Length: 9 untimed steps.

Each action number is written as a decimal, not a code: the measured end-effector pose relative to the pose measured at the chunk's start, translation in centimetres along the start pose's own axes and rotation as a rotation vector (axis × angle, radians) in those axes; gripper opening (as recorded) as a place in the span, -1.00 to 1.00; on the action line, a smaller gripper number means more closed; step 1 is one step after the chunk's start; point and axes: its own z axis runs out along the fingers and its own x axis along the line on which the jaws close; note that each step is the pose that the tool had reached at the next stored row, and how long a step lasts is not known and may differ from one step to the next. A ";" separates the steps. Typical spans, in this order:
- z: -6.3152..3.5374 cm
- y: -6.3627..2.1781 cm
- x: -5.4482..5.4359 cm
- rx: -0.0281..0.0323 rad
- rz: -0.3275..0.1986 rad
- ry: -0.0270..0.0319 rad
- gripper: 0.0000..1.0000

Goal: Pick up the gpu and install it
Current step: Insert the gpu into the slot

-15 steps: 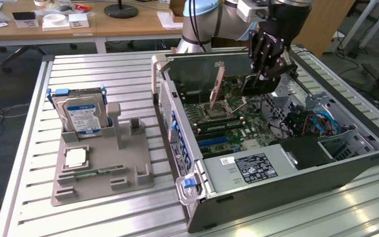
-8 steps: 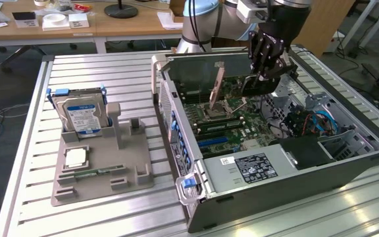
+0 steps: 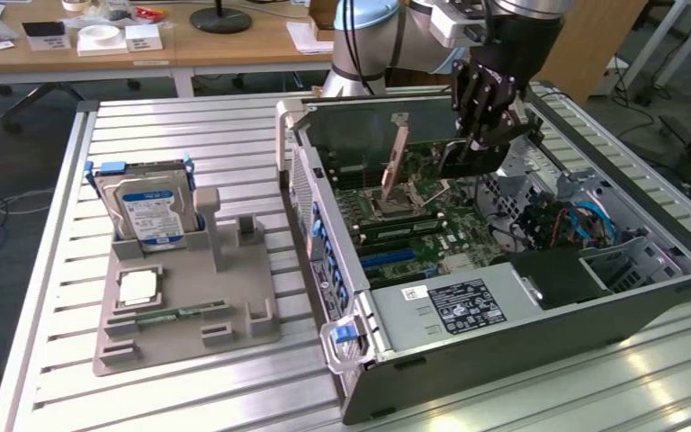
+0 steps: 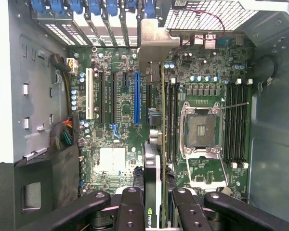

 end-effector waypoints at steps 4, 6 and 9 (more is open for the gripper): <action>0.01 0.00 0.0 0.0000 0.000 -0.0002 -0.46; 0.09 0.00 0.0 0.0002 0.000 -0.0006 -0.46; 0.12 0.00 0.0 0.0000 0.000 -0.0001 -0.46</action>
